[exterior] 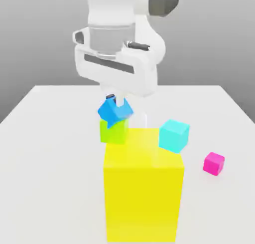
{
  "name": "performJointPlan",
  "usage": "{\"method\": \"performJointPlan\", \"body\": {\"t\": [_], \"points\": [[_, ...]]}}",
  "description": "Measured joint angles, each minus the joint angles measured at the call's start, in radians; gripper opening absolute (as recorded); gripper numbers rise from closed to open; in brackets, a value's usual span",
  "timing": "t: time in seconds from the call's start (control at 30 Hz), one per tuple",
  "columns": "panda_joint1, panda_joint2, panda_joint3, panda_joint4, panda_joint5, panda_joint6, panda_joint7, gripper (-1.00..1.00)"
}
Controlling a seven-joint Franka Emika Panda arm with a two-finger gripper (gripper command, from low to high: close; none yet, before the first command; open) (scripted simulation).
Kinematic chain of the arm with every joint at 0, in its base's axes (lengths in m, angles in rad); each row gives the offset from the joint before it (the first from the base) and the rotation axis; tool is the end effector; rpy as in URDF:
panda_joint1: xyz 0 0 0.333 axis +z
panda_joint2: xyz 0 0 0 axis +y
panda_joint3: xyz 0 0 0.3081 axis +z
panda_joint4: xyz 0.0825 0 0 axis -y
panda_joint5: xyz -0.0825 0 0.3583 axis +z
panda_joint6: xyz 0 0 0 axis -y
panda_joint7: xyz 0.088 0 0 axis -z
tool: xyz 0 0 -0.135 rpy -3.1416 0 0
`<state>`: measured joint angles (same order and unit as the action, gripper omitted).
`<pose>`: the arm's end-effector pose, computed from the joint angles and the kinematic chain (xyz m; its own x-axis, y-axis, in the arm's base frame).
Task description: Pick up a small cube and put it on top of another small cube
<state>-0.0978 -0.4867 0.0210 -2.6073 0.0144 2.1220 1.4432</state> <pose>0.3646 -0.0274 0.3921 0.0408 -0.9992 -0.0023 -0.9992 -0.0408 -0.0016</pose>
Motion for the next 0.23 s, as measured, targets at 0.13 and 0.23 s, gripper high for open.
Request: {"method": "performJointPlan", "body": {"t": [0.13,0.23], "points": [[-0.001,0.001,0.0,-0.005,-0.002,0.005,0.001,1.0],[-0.002,-0.034,0.0,0.063,-0.002,-0.098,0.001,1.0]]}}
